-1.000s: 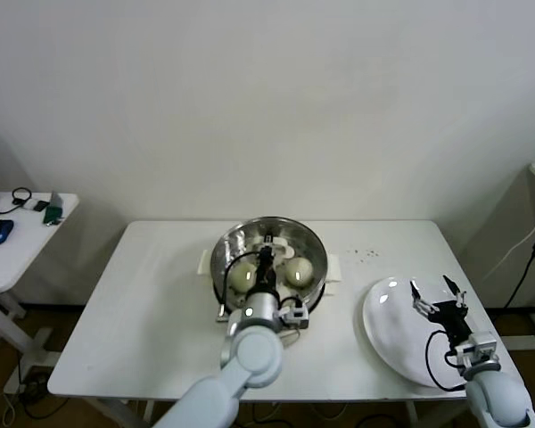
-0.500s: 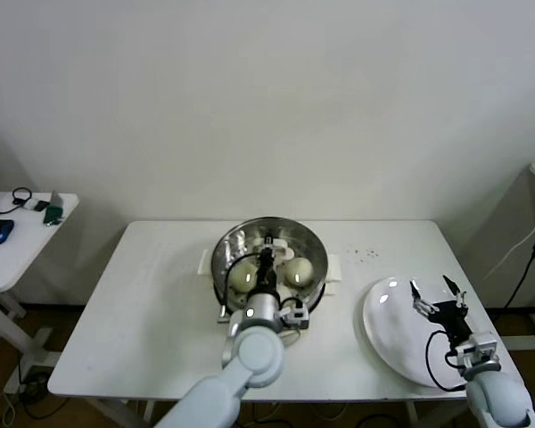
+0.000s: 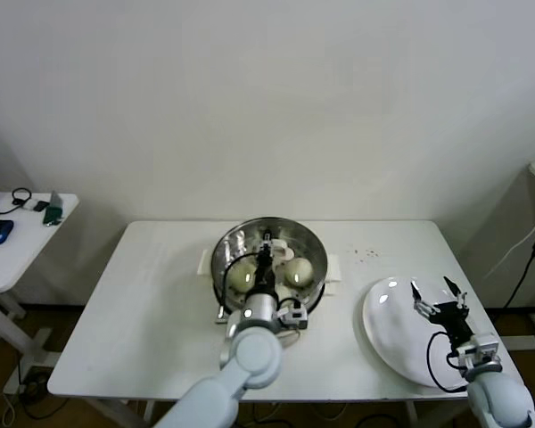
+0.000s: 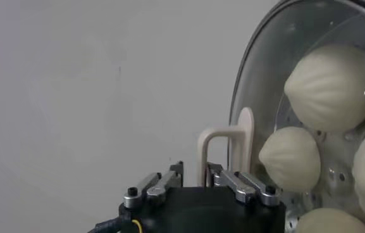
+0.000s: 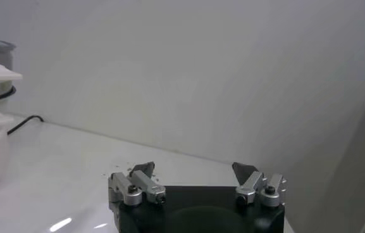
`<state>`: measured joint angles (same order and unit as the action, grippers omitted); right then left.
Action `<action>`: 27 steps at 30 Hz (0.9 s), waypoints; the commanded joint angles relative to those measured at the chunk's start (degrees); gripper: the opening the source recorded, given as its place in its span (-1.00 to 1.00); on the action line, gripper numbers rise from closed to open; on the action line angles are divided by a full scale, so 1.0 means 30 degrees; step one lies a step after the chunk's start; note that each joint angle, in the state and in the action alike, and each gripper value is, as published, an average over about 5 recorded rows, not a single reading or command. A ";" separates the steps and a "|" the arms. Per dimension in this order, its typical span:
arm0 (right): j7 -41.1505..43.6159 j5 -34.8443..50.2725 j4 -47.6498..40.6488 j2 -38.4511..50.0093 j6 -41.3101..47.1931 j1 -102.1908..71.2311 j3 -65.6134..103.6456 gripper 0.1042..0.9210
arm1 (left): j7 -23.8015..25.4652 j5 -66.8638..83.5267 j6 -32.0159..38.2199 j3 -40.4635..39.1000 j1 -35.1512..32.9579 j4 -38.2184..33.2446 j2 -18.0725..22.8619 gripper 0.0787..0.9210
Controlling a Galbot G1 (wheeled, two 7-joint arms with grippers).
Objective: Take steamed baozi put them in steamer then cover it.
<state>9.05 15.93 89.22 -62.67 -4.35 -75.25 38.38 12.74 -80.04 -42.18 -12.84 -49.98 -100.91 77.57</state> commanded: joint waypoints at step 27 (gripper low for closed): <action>0.0664 0.0325 -0.0032 0.0337 0.1654 0.0227 0.0310 0.76 | -0.2188 0.5125 0.0386 0.2435 -0.4320 -0.7593 -0.3495 0.77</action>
<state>10.76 17.17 89.05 -61.83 0.24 -74.64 39.30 12.20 -71.66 -42.20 -10.40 -57.00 -115.64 70.42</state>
